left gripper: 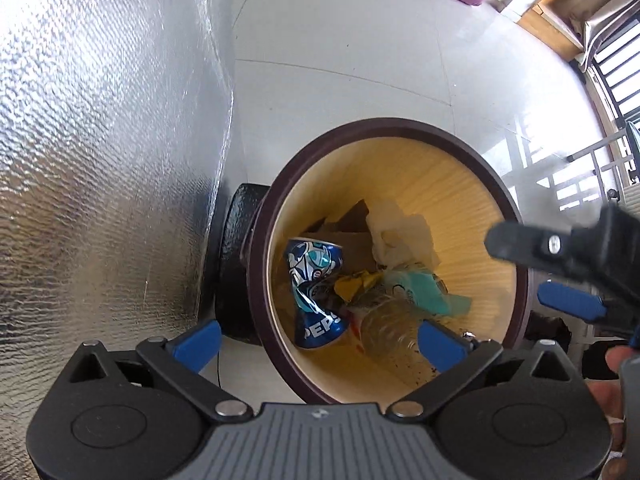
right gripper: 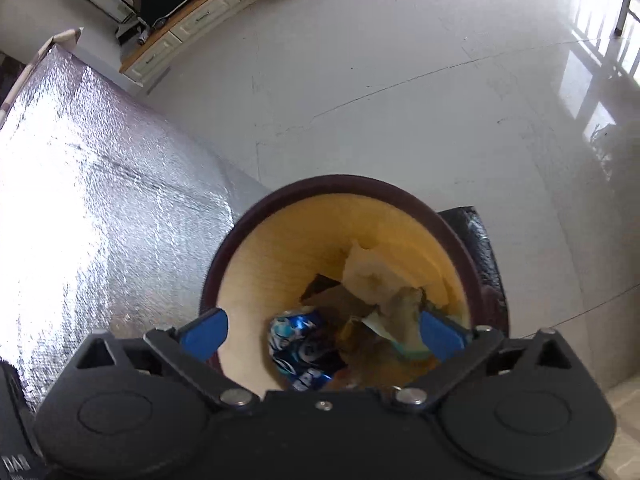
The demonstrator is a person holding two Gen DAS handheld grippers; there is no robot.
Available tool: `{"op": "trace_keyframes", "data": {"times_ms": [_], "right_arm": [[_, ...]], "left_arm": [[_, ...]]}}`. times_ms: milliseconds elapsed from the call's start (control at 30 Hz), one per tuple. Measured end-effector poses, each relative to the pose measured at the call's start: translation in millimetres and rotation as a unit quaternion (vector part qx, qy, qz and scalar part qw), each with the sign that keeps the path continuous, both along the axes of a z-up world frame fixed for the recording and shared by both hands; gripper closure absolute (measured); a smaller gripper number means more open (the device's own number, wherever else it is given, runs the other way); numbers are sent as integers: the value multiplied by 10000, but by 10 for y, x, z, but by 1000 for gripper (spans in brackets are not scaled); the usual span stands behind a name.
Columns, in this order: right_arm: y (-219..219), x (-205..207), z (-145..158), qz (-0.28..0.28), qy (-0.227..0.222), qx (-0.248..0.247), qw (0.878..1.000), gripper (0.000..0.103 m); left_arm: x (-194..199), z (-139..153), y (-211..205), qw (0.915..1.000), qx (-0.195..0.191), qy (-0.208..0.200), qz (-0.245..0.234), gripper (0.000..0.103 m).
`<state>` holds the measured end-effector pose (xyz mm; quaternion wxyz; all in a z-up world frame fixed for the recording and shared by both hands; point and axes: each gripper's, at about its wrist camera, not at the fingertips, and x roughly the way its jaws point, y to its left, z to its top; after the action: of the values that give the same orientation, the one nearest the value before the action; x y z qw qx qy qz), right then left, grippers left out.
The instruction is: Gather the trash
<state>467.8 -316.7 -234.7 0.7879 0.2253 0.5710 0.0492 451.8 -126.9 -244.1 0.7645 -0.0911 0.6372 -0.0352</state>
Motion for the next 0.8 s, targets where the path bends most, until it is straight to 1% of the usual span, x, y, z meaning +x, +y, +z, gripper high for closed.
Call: {"op": "trace_keyframes", "data": {"times_ms": [133, 333, 500, 800], "right_arm": [[-26, -93, 65, 121, -23, -110, 9999, 0], [-45, -206, 193, 205, -151, -144, 9996, 0], [-22, -314, 288, 283, -260, -262, 9989, 0], [-88, -715, 582, 192, -668, -354, 9970, 0]], "left_arm": [[-4, 68, -4, 9999, 24, -95, -67, 0], [-55, 188, 23, 9996, 32, -264, -106, 0], [-146, 340, 84, 9987, 31, -502, -56, 0], [-413, 677, 170, 9948, 54, -1013, -27, 0]]}}
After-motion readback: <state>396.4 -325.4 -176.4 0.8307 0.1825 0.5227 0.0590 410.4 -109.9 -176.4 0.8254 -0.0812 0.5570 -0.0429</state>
